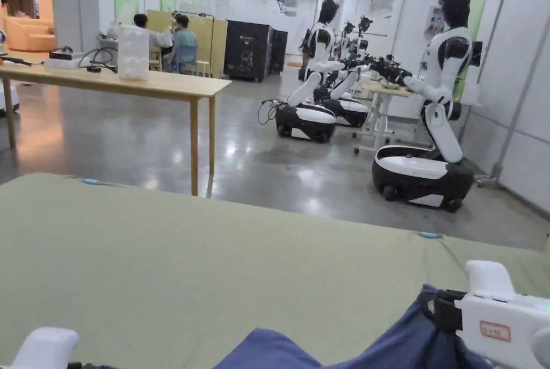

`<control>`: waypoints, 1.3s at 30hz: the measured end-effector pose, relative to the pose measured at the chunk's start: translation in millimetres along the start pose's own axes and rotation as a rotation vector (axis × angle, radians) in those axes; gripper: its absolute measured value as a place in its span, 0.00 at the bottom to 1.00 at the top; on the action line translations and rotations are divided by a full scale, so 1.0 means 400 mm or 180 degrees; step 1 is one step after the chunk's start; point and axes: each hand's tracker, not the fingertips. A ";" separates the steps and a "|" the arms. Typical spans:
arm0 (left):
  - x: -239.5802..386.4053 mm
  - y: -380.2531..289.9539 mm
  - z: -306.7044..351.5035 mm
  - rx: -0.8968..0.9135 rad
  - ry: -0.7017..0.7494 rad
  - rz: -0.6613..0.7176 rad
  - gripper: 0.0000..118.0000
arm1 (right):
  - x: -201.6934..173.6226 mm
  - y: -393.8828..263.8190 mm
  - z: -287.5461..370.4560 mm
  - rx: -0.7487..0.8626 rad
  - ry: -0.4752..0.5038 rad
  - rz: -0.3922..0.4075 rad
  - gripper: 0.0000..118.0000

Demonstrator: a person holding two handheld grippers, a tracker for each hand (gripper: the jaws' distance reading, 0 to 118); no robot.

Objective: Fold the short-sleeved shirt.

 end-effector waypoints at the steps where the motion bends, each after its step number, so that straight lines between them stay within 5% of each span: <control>1: 0.006 0.045 0.010 0.0067 -0.0007 -0.0033 0.00 | 0.005 0.039 0.037 0.0095 -0.0012 -0.0044 0.02; 10: 0.070 0.513 0.080 0.0794 0.0254 -0.0396 0.00 | 0.095 0.398 0.305 0.0900 -0.0395 0.0062 0.02; 23: 0.168 1.004 0.178 0.1551 0.0713 -0.0731 0.00 | 0.127 0.779 0.392 0.1695 -0.0482 0.0084 0.02; 29: 0.170 1.034 0.186 0.1653 0.0723 -0.0715 0.00 | 0.121 0.795 0.339 0.1740 -0.0571 0.0068 0.02; 39: 0.141 0.807 -0.157 0.1077 0.0560 -0.0558 0.00 | 0.221 0.564 0.061 0.1356 -0.0617 -0.0211 0.02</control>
